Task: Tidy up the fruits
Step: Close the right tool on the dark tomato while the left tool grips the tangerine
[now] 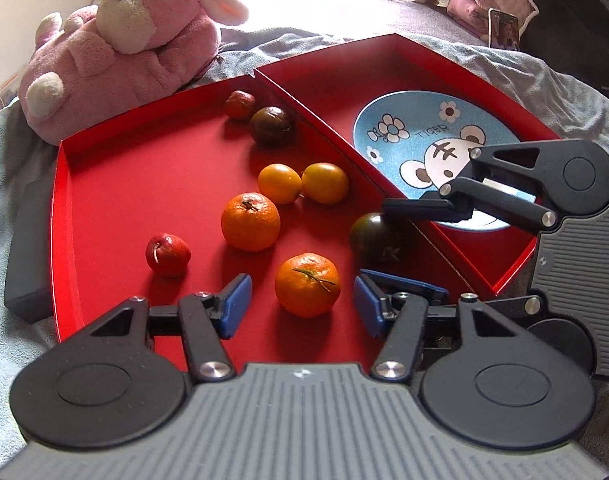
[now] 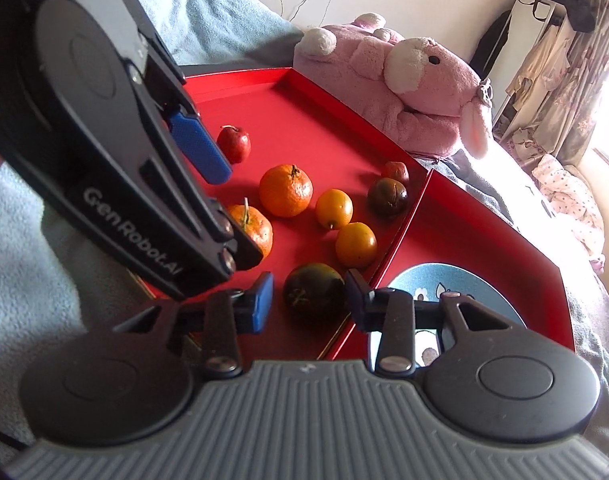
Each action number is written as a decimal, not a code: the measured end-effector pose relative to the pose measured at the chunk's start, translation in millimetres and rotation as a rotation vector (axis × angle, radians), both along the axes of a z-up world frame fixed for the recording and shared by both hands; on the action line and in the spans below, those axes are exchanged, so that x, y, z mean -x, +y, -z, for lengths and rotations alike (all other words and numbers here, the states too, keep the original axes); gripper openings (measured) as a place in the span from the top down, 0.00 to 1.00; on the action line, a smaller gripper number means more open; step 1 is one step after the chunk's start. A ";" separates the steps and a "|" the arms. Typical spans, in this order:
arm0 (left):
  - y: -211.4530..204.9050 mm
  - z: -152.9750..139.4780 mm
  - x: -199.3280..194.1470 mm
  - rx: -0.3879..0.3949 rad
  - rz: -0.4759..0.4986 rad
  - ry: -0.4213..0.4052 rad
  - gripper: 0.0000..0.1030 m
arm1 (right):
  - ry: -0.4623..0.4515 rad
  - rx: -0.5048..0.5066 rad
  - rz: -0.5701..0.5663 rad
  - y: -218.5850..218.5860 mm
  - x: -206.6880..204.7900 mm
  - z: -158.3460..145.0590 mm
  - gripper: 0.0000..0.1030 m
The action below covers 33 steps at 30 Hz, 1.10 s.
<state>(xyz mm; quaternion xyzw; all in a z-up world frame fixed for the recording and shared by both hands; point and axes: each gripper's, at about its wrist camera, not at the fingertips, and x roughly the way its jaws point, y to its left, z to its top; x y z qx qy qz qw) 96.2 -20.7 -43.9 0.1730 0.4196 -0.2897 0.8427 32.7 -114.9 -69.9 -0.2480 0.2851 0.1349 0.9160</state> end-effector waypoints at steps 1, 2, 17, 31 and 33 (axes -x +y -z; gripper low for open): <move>-1.5 3.4 -1.7 -0.009 0.002 0.015 0.39 | 0.001 0.002 -0.002 0.6 -0.8 0.6 0.59; -2.5 6.1 -3.6 -0.016 0.002 0.030 0.39 | 0.002 0.003 -0.003 1.0 -1.2 0.7 0.58; 2.7 14.1 -24.9 0.048 -0.050 0.109 0.50 | 0.003 0.033 -0.016 3.4 -1.0 3.6 0.61; 1.3 8.9 -17.7 0.029 -0.056 0.035 0.58 | 0.010 -0.007 -0.003 0.1 0.6 -2.7 0.65; 1.8 7.3 -15.8 0.028 -0.059 0.022 0.57 | 0.012 -0.015 -0.008 0.7 2.0 -4.6 0.65</move>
